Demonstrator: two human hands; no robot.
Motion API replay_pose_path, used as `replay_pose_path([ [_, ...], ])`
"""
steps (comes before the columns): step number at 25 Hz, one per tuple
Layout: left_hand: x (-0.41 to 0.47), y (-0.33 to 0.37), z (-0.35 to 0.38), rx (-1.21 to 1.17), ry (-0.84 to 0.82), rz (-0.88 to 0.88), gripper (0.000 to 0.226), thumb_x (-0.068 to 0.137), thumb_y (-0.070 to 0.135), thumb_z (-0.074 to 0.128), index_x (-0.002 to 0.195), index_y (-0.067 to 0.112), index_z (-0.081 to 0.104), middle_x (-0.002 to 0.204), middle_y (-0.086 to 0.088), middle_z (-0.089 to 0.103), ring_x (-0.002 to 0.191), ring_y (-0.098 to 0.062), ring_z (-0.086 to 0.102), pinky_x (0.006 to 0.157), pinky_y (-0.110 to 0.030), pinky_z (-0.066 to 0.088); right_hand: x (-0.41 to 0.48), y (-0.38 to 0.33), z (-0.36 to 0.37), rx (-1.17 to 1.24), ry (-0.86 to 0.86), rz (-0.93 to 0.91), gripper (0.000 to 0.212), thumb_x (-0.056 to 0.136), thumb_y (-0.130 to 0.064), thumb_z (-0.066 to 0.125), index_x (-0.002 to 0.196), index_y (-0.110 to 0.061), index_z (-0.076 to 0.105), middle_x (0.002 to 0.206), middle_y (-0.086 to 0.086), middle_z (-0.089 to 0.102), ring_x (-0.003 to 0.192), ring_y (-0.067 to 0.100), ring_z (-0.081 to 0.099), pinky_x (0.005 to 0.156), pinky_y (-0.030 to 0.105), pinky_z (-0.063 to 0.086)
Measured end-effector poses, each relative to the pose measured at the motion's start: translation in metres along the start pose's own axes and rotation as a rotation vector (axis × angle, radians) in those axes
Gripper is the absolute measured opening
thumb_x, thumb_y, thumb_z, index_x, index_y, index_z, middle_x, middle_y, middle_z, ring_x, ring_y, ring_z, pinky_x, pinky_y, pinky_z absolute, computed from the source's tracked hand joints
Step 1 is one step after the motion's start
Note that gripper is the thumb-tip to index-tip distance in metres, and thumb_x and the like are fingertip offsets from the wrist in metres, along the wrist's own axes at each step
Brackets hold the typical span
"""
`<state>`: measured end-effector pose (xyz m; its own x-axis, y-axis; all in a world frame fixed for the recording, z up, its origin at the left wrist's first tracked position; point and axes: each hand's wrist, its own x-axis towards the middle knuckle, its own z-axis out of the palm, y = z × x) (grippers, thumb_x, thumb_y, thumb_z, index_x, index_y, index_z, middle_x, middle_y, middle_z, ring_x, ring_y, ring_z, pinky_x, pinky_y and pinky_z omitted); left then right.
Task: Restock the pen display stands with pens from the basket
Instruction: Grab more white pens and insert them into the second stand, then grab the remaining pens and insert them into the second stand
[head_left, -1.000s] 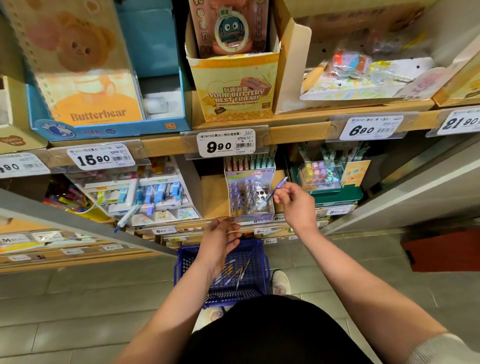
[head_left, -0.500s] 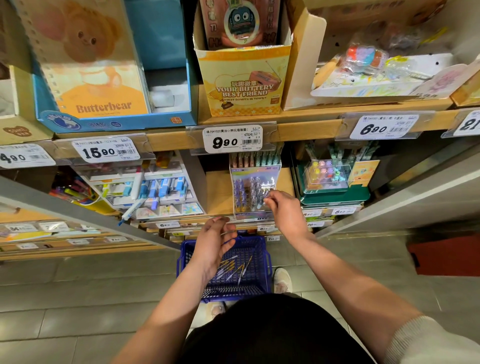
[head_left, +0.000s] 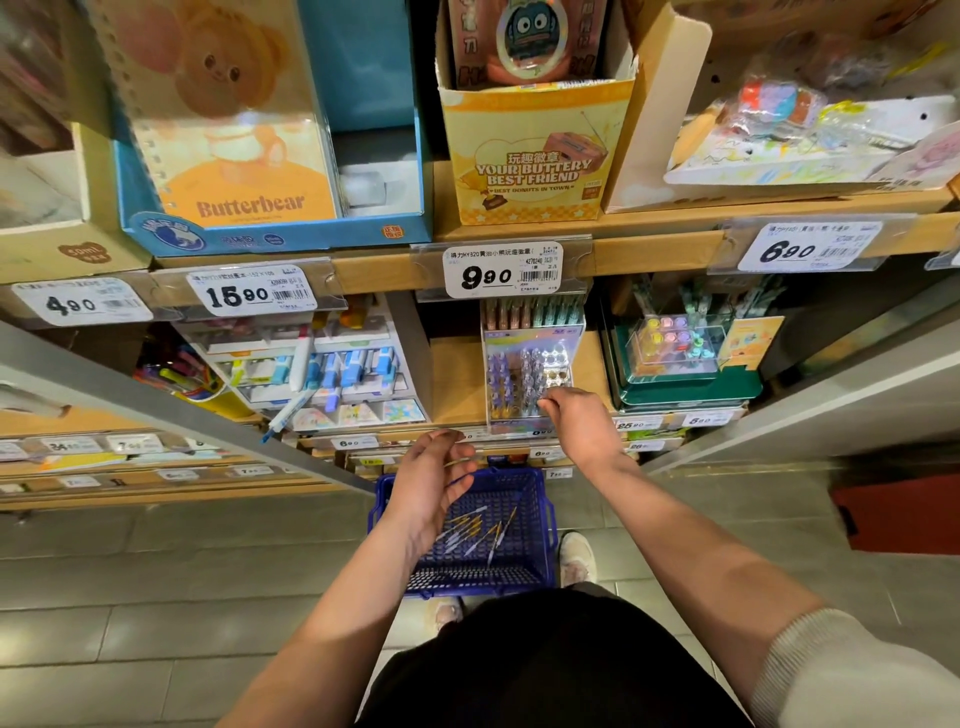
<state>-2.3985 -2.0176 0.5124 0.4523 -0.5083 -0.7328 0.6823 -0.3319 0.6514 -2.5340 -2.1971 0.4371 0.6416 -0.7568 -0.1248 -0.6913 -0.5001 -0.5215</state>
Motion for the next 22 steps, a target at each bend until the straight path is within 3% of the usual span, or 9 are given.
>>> replay_pose_path([
  [3, -0.004, 0.0, -0.005, 0.018, -0.022, 0.001, 0.018, 0.105, 0.02, 0.049, 0.115, 0.01, 0.061, 0.077, -0.001, 0.072, 0.069, -0.016, 0.066, 0.067, -0.028, 0.052, -0.002, -0.001, 0.003, 0.013, -0.046, 0.12, 0.014, 0.101, -0.02, 0.059, 0.102, -0.011, 0.07, 0.088, 0.007, 0.07, 0.082, 0.023, 0.068, 0.069, 0.025, 0.046],
  [5, -0.008, 0.002, -0.008, 0.048, -0.042, 0.007, 0.022, 0.106, 0.02, 0.048, 0.118, 0.009, 0.062, 0.08, -0.002, 0.073, 0.071, -0.017, 0.067, 0.067, -0.028, 0.053, -0.004, -0.003, 0.004, 0.143, -0.049, 0.294, 0.019, 0.099, -0.023, 0.064, 0.113, -0.012, 0.068, 0.1, 0.005, 0.071, 0.093, 0.019, 0.067, 0.08, 0.023, 0.049],
  [7, -0.011, 0.004, -0.012, 0.078, -0.071, 0.014, 0.023, 0.106, 0.02, 0.047, 0.12, 0.007, 0.062, 0.084, -0.005, 0.073, 0.07, -0.018, 0.067, 0.065, -0.028, 0.053, -0.007, -0.006, 0.003, 0.291, -0.056, 0.432, 0.03, 0.097, -0.025, 0.066, 0.122, -0.009, 0.064, 0.115, 0.006, 0.07, 0.108, 0.021, 0.065, 0.099, 0.028, 0.05],
  [9, -0.014, 0.008, -0.016, 0.102, -0.091, 0.014, 0.023, 0.106, 0.019, 0.048, 0.118, 0.006, 0.062, 0.087, -0.008, 0.072, 0.068, -0.018, 0.066, 0.061, -0.026, 0.053, -0.014, -0.011, -0.001, 0.401, -0.083, 0.501, 0.028, 0.097, -0.028, 0.066, 0.118, -0.009, 0.063, 0.119, 0.008, 0.069, 0.114, 0.025, 0.064, 0.106, 0.037, 0.048],
  [11, -0.018, 0.008, -0.025, 0.136, -0.126, 0.008, 0.022, 0.106, 0.02, 0.048, 0.117, 0.007, 0.062, 0.089, -0.009, 0.072, 0.07, -0.018, 0.066, 0.059, -0.025, 0.052, -0.033, -0.022, -0.006, 0.543, -0.144, 0.564, 0.026, 0.095, -0.035, 0.068, 0.111, -0.014, 0.065, 0.114, 0.004, 0.071, 0.105, 0.023, 0.069, 0.099, 0.04, 0.054],
  [13, -0.022, 0.004, -0.037, 0.185, -0.166, 0.015, 0.024, 0.106, 0.021, 0.047, 0.117, 0.006, 0.061, 0.091, -0.008, 0.072, 0.072, -0.019, 0.065, 0.061, -0.025, 0.051, -0.058, -0.044, -0.01, 0.805, -0.23, 0.594, 0.027, 0.095, -0.036, 0.068, 0.114, -0.016, 0.066, 0.116, 0.004, 0.072, 0.099, 0.019, 0.072, 0.088, 0.033, 0.06],
  [16, -0.023, -0.002, -0.054, 0.249, -0.189, 0.063, 0.031, 0.106, 0.023, 0.045, 0.121, 0.002, 0.062, 0.089, -0.005, 0.072, 0.075, -0.018, 0.065, 0.065, -0.025, 0.051, -0.091, -0.076, -0.005, 1.049, -0.248, 0.493, 0.027, 0.097, -0.03, 0.066, 0.12, -0.016, 0.066, 0.114, 0.004, 0.075, 0.097, 0.018, 0.072, 0.082, 0.025, 0.058],
  [22, -0.028, -0.033, -0.088, 0.188, -0.086, 0.102, 0.023, 0.106, 0.021, 0.041, 0.105, 0.012, 0.062, 0.078, -0.001, 0.071, 0.064, -0.014, 0.065, 0.065, -0.026, 0.049, -0.134, -0.097, 0.029, 1.047, -0.364, 0.448, 0.014, 0.1, -0.026, 0.062, 0.114, -0.025, 0.067, 0.102, -0.004, 0.076, 0.083, 0.008, 0.072, 0.075, 0.019, 0.057],
])
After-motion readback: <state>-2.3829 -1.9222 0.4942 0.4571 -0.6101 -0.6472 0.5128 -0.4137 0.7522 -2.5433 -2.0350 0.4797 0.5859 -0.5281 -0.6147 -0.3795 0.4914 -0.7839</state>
